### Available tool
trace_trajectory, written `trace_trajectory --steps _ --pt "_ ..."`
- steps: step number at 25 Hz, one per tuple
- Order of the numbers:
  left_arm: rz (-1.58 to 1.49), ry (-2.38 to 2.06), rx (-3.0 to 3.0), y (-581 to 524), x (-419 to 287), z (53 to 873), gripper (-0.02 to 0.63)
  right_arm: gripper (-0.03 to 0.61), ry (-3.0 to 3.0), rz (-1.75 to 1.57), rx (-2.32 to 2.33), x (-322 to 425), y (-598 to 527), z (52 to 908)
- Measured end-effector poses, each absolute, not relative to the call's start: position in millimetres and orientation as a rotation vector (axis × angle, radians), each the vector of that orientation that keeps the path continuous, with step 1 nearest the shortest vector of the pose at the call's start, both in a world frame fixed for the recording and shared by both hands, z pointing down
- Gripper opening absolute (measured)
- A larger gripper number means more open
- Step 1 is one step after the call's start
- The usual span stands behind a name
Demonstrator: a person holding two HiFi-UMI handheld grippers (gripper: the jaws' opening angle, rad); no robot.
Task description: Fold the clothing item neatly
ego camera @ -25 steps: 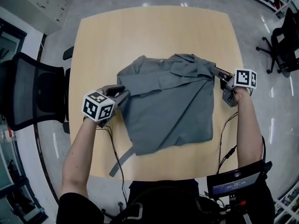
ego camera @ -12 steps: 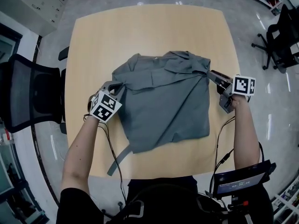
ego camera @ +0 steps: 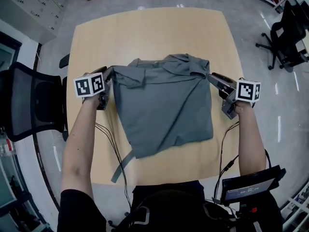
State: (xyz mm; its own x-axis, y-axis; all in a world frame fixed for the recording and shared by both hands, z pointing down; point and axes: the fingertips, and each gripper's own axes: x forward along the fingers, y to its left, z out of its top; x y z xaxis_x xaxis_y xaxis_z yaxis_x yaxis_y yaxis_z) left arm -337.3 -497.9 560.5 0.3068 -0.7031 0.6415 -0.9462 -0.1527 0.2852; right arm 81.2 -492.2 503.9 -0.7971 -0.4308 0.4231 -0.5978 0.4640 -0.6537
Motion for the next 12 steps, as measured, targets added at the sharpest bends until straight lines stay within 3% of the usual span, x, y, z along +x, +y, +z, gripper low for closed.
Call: trace_trajectory --steps 2,8,9,11,12 --pt "0.459 -1.467 1.989 -488.5 -337.2 550.2 0.151 0.157 -2.556 1.221 0.898 81.2 -489.0 494.9" --pt "0.317 -1.605 2.108 -436.2 -335.9 489.8 0.163 0.156 -2.705 1.097 0.93 74.8 -469.2 452.7" --pt "0.259 -1.621 2.138 -425.4 -330.3 471.1 0.146 0.155 -2.737 1.063 0.942 72.4 -466.1 441.2" --pt "0.145 -1.657 2.198 -402.8 -316.7 431.8 0.018 0.14 -2.79 0.961 0.965 66.5 -459.7 416.9" --pt "0.096 -1.675 2.225 -391.0 -309.1 412.7 0.011 0.105 -2.809 0.901 0.975 63.5 -455.8 404.3"
